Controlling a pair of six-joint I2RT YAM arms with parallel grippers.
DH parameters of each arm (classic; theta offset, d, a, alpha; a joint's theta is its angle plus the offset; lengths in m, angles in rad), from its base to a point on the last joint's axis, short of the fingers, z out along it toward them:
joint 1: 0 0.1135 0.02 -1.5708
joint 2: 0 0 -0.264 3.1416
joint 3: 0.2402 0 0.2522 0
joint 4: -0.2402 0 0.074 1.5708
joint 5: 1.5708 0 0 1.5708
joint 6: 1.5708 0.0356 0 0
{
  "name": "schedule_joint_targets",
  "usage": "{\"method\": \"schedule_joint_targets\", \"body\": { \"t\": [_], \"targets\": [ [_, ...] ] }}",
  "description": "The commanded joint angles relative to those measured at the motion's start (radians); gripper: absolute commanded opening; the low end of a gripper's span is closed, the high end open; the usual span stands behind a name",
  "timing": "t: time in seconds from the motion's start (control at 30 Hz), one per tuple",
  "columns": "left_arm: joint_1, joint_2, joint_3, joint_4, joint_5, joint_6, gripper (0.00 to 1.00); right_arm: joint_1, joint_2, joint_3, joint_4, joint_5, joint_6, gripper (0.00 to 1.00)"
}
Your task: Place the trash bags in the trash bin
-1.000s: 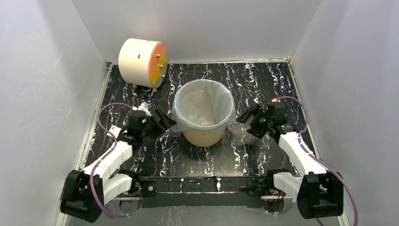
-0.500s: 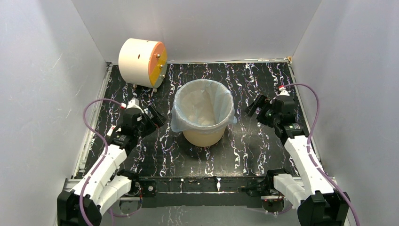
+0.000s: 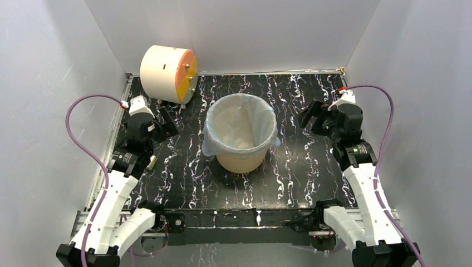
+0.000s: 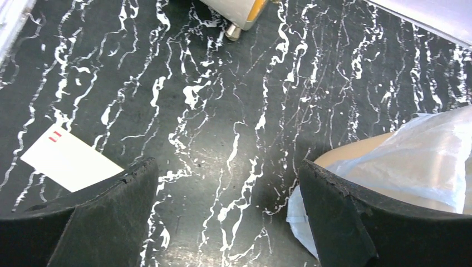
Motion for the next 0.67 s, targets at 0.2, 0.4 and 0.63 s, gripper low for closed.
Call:
{"method": "schedule_joint_targets", "body": {
  "t": [0.2, 0.4, 0.63],
  "targets": [
    [-0.002, 0.019, 0.074, -0.072, -0.021, 0.092, 0.94, -0.006, -0.007, 0.068, -0.045, 0.019, -0.048, 0.98],
    [-0.002, 0.036, 0.082, -0.080, -0.036, 0.076, 0.94, -0.006, -0.001, 0.071, -0.049, 0.020, -0.057, 0.98],
    [-0.002, 0.038, 0.068, -0.082, -0.025, 0.082, 0.94, -0.006, 0.031, 0.087, -0.059, 0.006, -0.067, 0.98]
  ]
}}
